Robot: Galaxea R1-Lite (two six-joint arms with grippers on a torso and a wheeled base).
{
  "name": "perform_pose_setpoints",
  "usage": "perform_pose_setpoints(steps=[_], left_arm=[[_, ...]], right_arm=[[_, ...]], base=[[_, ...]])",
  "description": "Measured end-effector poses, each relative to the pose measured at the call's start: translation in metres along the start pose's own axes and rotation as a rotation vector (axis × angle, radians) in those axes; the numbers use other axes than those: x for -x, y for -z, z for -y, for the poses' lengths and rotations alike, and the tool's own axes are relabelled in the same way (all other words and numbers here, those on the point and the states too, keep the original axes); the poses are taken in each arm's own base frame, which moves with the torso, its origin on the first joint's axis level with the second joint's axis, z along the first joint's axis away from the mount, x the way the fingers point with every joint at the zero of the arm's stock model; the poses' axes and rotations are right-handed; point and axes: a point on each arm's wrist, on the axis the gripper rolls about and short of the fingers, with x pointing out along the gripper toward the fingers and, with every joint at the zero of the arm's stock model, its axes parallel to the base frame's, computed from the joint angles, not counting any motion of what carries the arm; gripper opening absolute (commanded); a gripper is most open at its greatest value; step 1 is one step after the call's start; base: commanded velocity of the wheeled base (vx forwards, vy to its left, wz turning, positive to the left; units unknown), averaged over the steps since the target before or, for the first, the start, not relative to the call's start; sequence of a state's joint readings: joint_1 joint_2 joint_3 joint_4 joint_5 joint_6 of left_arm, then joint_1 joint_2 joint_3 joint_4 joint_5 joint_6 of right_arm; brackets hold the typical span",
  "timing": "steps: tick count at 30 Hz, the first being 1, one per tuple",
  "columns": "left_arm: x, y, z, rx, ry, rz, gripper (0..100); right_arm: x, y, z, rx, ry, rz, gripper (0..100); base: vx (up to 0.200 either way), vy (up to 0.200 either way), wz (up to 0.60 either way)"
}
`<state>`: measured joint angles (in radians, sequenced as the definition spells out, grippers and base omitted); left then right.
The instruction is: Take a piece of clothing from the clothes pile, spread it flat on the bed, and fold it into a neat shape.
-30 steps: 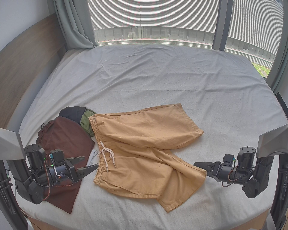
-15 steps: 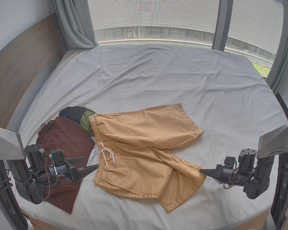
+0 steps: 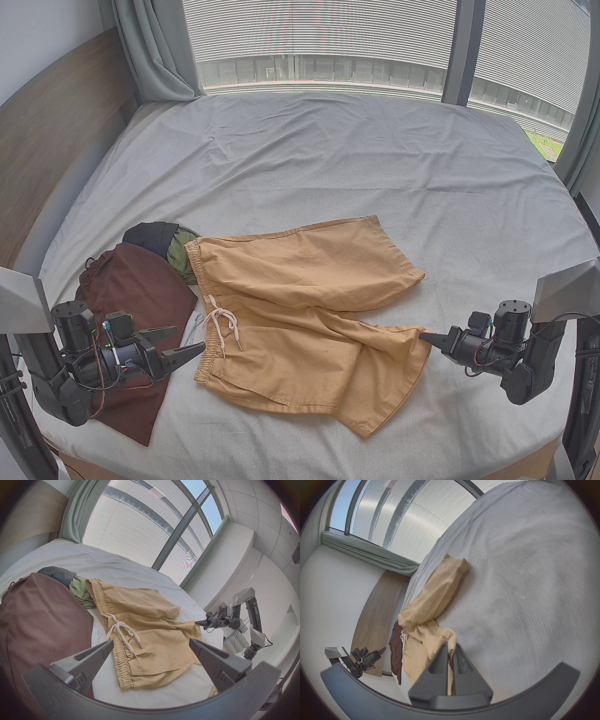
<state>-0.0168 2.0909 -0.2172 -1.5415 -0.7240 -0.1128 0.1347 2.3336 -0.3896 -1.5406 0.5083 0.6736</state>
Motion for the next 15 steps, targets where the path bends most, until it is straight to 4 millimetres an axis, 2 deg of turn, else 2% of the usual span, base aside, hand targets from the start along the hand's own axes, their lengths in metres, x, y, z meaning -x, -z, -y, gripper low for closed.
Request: perform_pose_setpoints(steps=[6, 15], left_arm=[[0.000, 0.000, 0.000, 0.001, 0.000, -0.001, 100], [-0.001, 0.002, -0.001, 0.007, -0.001, -0.007, 100]], right_arm=[[-0.011, -0.016, 0.002, 0.028, -0.019, 0.064, 0], [-0.022, -0.034, 0.017, 0.044, -0.020, 0.127, 0]], base=[[0.000, 0.000, 0.00], [0.000, 0.000, 0.00]])
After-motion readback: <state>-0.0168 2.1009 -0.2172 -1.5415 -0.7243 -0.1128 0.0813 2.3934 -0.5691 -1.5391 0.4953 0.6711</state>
